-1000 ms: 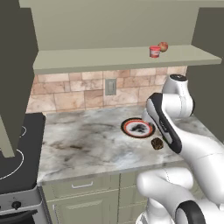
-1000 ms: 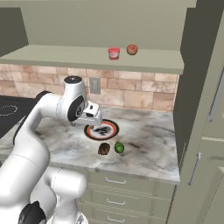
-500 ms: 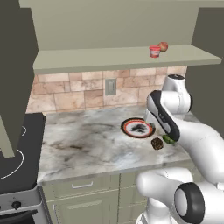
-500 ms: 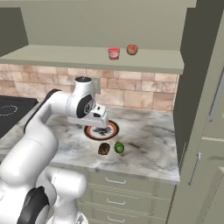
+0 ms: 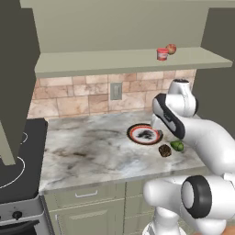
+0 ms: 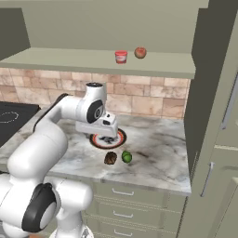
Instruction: Pick the avocado and bread from the counter and place them on the plate. Then pick the jam from the cabinet and place it next to the plate. Lastly close the cabinet door.
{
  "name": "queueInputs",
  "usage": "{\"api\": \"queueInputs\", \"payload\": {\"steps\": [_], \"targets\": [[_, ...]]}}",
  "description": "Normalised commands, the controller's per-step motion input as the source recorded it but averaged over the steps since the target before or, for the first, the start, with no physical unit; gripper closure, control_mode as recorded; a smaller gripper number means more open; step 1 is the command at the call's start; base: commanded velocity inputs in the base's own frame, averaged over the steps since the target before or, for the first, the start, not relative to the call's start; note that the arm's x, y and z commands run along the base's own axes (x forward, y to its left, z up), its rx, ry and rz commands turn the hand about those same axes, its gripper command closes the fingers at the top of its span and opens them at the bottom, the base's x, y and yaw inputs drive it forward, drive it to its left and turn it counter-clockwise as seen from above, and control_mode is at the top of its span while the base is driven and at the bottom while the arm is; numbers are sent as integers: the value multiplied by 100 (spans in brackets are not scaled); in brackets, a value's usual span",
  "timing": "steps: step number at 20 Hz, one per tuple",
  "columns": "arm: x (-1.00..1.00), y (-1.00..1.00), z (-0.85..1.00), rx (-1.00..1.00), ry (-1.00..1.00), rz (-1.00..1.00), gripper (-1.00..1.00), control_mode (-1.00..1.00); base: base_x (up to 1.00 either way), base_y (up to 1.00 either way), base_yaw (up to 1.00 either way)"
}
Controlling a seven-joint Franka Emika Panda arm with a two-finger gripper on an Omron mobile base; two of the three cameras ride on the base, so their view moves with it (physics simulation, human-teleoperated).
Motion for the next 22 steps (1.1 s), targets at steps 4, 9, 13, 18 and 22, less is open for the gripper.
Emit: {"api": "queueInputs", "payload": {"steps": [4,9,13,18,22], "targets": [[0,0,-29,0,0,0,-100,-100,0,0,0],[0,0,-26,0,0,0,-100,-100,0,0,0],[1,-2,-19,0,0,0,-100,-100,0,0,0],[4,-5,-16,0,0,0,-100,-100,0,0,0],[0,-6,-14,0,0,0,-100,-100,0,0,0]]}}
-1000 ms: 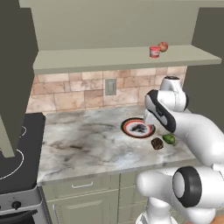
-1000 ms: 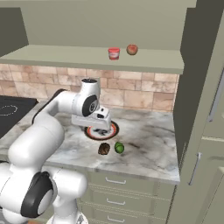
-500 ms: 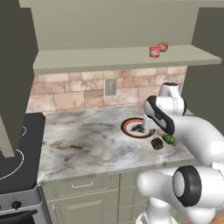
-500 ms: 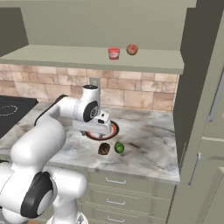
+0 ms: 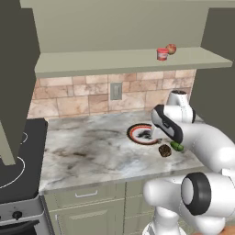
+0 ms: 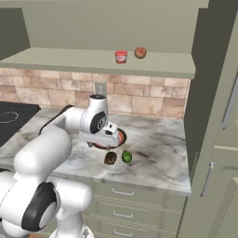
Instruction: Pick the avocado and bread from the counter and place them on the plate. Then pick the jam from the cabinet and place it next to the plate. Lastly close the cabinet door.
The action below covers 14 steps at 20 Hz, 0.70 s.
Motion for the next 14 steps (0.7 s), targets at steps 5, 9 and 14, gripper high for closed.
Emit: {"api": "queueInputs", "payload": {"steps": [5,9,14], "targets": [[2,-7,-14,0,0,0,-100,-100,0,0,0],[6,-9,-13,0,1,0,-100,-100,0,0,0],[16,-5,-10,0,3,0,-100,-100,0,0,0]]}}
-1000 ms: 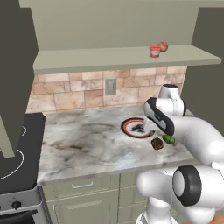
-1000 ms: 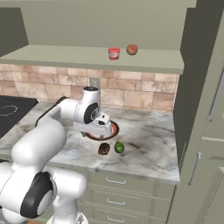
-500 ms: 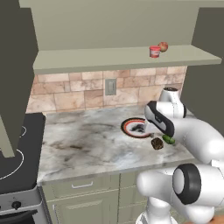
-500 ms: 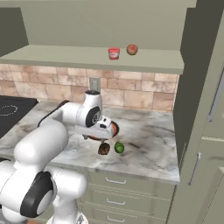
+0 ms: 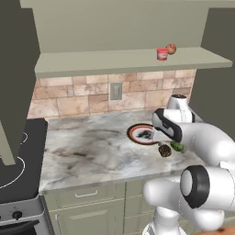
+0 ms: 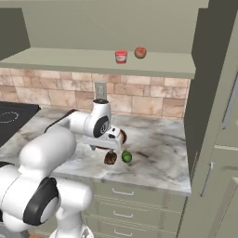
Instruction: Pick the avocado and bread from the counter and place them on the plate. Then pick the jam from the cabinet and place it next to the plate. Lastly close the cabinet door.
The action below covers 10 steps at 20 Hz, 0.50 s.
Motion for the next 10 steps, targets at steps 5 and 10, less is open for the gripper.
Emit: {"api": "queueInputs", "payload": {"steps": [5,10], "targets": [[24,0,-7,0,5,0,-100,-100,0,0,0],[21,0,-10,0,5,0,-100,-100,0,0,0]]}}
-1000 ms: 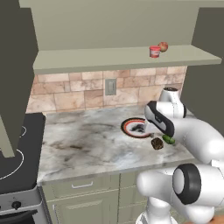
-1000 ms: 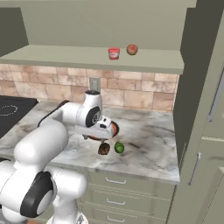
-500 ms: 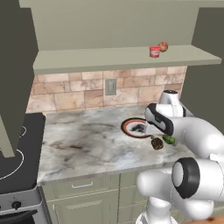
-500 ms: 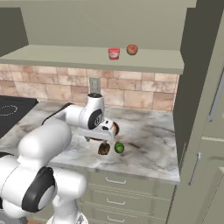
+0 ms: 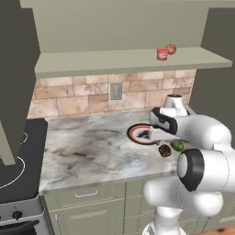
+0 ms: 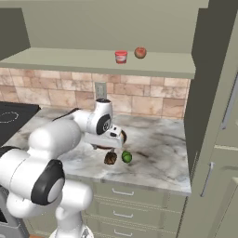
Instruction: Pick the avocado and bread from the counter and place them on the plate. Then pick the jam from the cabinet and place it next to the plate. Lastly close the cabinet door.
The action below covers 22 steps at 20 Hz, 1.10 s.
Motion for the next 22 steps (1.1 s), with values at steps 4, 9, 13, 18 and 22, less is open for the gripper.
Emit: {"api": "queueInputs", "payload": {"steps": [4,9,13,18,22], "targets": [[13,-4,-15,0,3,0,-100,-100,0,0,0],[2,-2,-20,0,0,0,-100,-100,0,0,0],[1,0,-16,0,0,0,-100,-100,0,0,0],[1,0,-9,0,0,0,-100,-100,0,0,0],[3,-5,-2,0,0,0,-100,-100,0,0,0]]}}
